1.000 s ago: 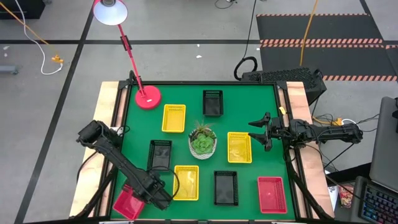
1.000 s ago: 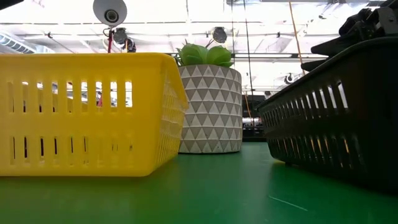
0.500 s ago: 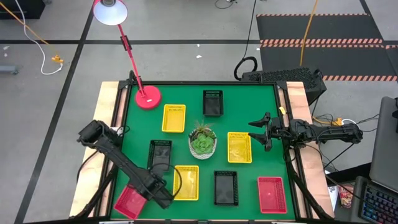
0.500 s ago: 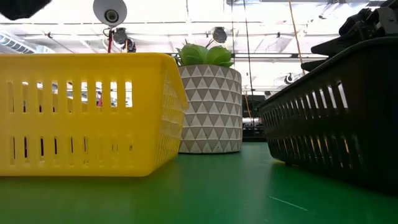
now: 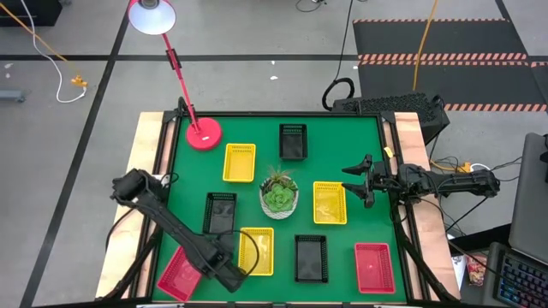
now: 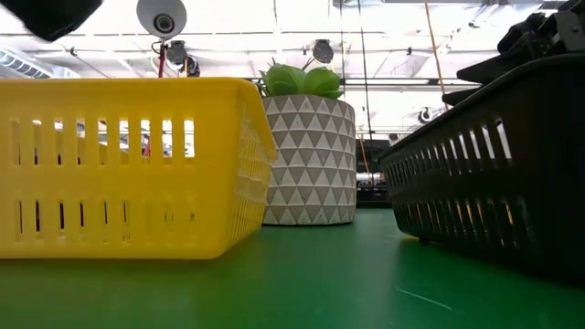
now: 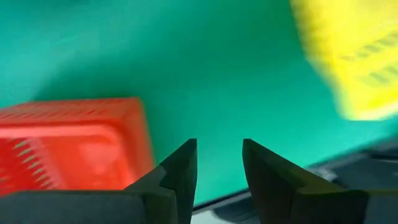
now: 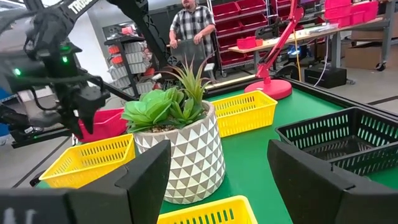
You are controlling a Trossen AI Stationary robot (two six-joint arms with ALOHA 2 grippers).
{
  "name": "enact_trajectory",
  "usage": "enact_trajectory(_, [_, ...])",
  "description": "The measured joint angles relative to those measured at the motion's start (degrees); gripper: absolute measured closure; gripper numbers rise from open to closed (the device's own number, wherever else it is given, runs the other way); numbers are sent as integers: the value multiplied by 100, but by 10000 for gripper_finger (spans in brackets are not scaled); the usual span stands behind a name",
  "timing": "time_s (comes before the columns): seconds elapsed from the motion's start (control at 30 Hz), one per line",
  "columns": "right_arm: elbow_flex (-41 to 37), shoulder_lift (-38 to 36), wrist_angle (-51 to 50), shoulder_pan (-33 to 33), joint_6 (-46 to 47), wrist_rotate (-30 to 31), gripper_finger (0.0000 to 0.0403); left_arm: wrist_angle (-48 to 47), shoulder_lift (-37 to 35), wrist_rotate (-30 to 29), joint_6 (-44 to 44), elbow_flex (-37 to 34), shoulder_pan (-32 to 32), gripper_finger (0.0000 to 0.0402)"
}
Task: Stack baskets by color
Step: Adjust the stacked red bins
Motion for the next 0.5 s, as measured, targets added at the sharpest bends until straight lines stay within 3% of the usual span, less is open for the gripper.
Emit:
enact_trajectory(0.33, [0,59,0,-2,2,0,140,-1350,92,151,-144,-4,-14,270])
enact_trajectory(0.5, [0,59,0,0,2,0,140,-1254,92,269,-233,-4,-19,270])
